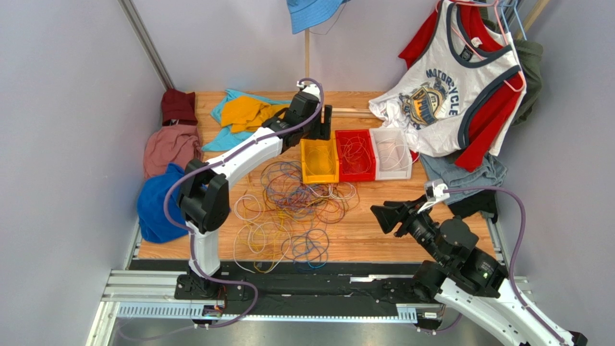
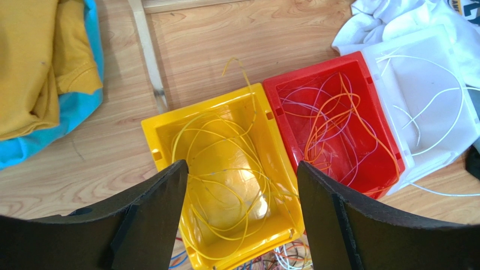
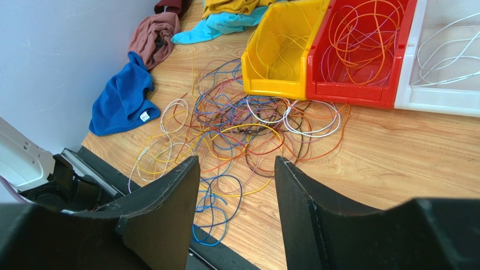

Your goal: Untangle the cables

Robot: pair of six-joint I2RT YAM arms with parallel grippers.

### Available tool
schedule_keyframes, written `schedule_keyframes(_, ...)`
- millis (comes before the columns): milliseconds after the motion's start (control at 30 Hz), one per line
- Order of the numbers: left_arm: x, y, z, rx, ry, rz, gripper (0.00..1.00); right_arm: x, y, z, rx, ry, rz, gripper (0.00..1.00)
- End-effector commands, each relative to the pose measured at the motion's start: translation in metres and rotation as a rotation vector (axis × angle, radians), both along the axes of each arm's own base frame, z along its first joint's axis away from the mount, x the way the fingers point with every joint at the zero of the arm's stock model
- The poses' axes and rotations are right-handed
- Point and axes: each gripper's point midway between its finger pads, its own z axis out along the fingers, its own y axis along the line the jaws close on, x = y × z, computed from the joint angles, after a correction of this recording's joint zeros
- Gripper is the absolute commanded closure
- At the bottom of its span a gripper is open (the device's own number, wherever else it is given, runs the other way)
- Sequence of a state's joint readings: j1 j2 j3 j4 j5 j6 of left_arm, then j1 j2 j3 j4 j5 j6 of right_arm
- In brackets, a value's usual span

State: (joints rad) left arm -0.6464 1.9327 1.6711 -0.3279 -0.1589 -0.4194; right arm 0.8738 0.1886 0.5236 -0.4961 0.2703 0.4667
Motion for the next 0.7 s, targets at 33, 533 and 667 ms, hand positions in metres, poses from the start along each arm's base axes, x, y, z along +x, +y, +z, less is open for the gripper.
schedule_keyframes(33,-0.009,0.017,0.076,-0.050,-0.131,0.027,0.19,0.001,0.004,0.010,0.039,-0.020,0.005,0.45)
schedule_keyframes(533,-0.119,-0.023,0.075,-0.311,-0.119,-0.259,0.68,0.001,0.008,0.007,0.059,-0.004,0.013,0.45)
schedule_keyframes(667,-0.141,-0.067,0.077,-0.402,-0.092,-0.422,0.89,0.001,0.009,0.009,0.066,-0.002,0.015,0.45)
